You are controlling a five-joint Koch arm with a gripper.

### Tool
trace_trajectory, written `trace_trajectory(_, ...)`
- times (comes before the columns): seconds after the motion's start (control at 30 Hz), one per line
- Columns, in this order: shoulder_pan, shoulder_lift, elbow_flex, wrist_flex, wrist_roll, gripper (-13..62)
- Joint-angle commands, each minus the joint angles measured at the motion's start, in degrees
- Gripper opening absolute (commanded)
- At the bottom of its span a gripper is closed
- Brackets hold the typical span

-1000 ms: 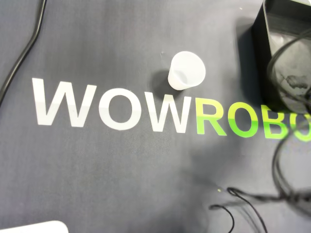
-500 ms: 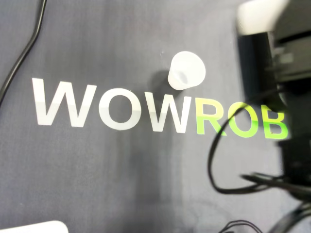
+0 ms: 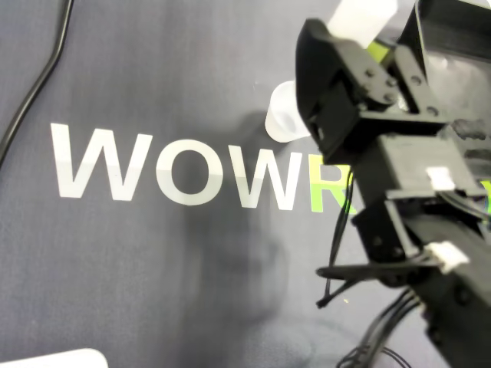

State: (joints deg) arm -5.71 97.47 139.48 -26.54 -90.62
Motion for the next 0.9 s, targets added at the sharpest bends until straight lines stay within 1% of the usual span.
trace_trajectory(0.0, -0.26, -1.14, -1.76, -6.77, -0.53, 2.6)
trace_trajectory(0.37, -0.53, -9.49, -2.29, -11.87, -0.26, 2.7)
trace_trajectory(0.87, -0.44, -10.46, 2.29, -11.60, -0.26, 2.7)
